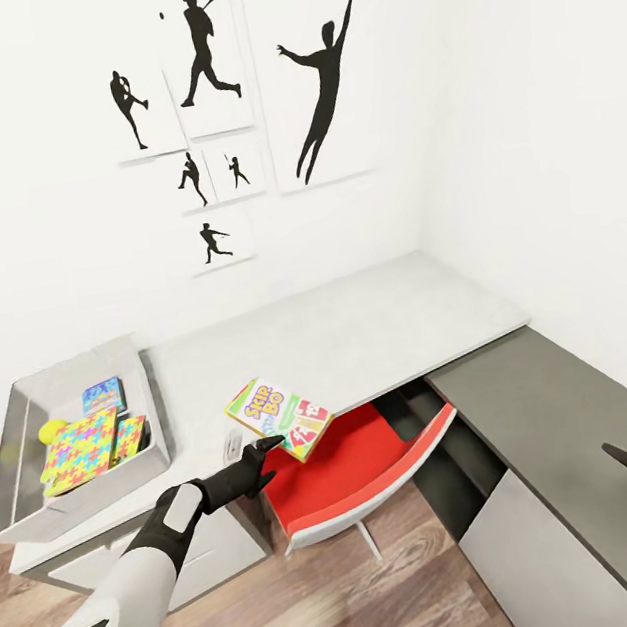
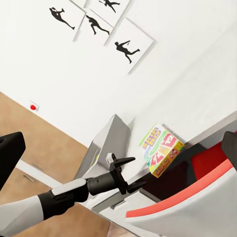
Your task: Put all the toys in the child's room - the three board games (two on the bed and one on the table), the two jigsaw puzzles on the table, and the tennis ball on the table - inside the toy box on the table in the child's room.
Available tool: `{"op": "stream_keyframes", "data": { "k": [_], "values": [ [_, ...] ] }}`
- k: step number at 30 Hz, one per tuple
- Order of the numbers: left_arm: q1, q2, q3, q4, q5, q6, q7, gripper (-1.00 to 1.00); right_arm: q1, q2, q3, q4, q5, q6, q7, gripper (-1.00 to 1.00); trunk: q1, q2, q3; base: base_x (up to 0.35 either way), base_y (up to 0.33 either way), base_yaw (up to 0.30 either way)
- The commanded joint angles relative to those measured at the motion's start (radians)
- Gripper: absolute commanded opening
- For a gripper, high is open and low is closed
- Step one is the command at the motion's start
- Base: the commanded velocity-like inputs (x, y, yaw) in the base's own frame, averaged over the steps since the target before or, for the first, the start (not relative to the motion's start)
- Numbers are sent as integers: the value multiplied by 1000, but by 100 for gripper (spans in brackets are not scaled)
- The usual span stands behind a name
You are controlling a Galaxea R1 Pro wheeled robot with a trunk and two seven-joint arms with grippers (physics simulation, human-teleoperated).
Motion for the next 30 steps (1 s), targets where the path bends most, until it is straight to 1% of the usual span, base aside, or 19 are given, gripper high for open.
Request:
{"op": "stream_keyframes", "data": {
  "k": [1, 8, 17, 30],
  "values": [
    [-1, 0, 5, 0, -1, 6, -2, 100, -1, 0, 0, 0, -2, 9, 2, 100, 1, -2, -2, 0, -5, 0],
    [-1, -1, 5, 0, -1, 6, -2, 100, -1, 0, -1, 0, -2, 9, 2, 100, 1, -2, -2, 0, -9, 0],
    [-1, -1, 5, 0, -1, 6, -2, 100, -1, 0, -1, 0, -2, 9, 2, 100, 1, -2, -2, 9, -64, 0],
    [-1, -1, 5, 0, -1, 6, -2, 100, -1, 0, -1, 0, 0, 8, 3, 100, 1, -2, -2, 92, -23, 0]
  ]
}}
